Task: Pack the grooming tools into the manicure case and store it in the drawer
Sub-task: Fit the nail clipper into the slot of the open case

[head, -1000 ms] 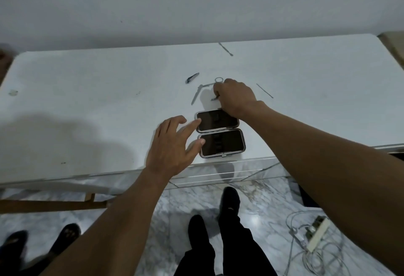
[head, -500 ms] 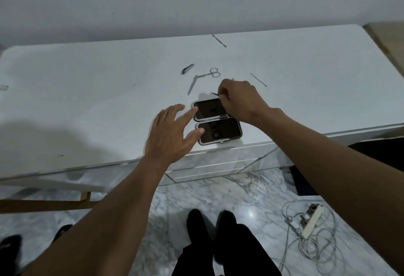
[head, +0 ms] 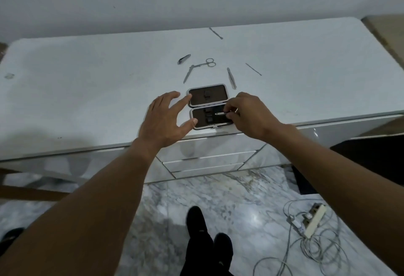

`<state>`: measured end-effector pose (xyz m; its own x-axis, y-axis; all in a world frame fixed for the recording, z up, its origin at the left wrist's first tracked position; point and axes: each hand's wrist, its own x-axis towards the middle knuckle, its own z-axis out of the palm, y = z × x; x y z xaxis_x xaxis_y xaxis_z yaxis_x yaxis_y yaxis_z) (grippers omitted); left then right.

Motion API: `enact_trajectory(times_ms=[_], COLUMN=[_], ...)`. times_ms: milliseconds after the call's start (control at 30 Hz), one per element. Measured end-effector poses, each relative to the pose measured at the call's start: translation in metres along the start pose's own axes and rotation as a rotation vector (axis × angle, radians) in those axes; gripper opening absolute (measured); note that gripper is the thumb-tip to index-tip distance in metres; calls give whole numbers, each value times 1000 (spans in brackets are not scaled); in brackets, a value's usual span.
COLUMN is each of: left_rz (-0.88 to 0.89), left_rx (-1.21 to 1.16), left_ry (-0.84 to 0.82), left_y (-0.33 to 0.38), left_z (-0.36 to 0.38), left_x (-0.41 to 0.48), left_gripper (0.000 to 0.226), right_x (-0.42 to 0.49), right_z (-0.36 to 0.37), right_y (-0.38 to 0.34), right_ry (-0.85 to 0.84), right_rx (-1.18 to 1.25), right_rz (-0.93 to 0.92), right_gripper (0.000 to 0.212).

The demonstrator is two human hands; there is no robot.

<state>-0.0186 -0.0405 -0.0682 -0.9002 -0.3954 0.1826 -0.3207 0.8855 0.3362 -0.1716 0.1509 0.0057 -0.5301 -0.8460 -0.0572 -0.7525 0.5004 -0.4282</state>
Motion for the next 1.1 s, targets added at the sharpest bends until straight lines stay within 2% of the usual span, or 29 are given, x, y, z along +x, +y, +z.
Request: enact_trajectory(times_ms=[467,767,1100], left_rz=[4,10,7], left_rx=[-31,-16,-23], left_ry=[37,39,40], left_y=[-1,-3,-3], left_z=[-2,-1,-1], left_x=[1,2,2], left_gripper=[67,67,67], right_x=[2,4,4], right_z=[3,-2,1], right_y=[-8,-14,-11], right_ry=[-82,-83,-55], right_rx=[-183,-122,69], right_rz=[-93,-120,-2], right_gripper=[20,21,30])
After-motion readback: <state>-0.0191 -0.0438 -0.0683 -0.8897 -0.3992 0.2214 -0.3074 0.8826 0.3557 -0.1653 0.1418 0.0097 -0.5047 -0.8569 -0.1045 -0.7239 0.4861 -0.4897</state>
